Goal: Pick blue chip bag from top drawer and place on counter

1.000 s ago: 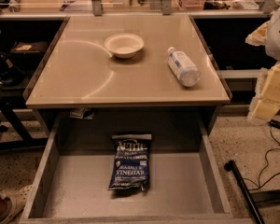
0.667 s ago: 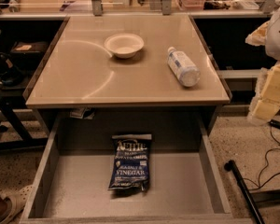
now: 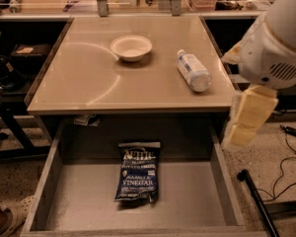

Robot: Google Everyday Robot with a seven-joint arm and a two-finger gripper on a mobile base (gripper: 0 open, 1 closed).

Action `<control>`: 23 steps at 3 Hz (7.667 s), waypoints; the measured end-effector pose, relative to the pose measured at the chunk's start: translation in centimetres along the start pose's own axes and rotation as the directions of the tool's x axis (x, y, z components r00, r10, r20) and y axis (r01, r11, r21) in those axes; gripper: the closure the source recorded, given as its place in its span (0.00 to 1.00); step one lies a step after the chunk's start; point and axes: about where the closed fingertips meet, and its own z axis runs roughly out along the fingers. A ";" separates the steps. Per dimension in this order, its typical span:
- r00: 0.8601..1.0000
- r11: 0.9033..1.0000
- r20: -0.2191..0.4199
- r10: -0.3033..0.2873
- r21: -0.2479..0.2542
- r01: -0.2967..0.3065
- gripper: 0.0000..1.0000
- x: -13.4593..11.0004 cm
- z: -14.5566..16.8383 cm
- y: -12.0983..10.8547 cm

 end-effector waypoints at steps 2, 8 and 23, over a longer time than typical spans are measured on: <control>0.999 0.998 0.014 -0.053 -0.039 0.054 0.00 -5.2 2.8 2.6; 0.995 0.993 0.098 0.015 -0.118 -0.003 0.00 -12.4 23.2 4.1; 0.976 0.987 0.215 0.018 -0.161 0.017 1.00 -10.2 22.8 4.9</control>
Offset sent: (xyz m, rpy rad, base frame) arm -0.0074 0.0465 -0.0146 0.0062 0.0181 0.0481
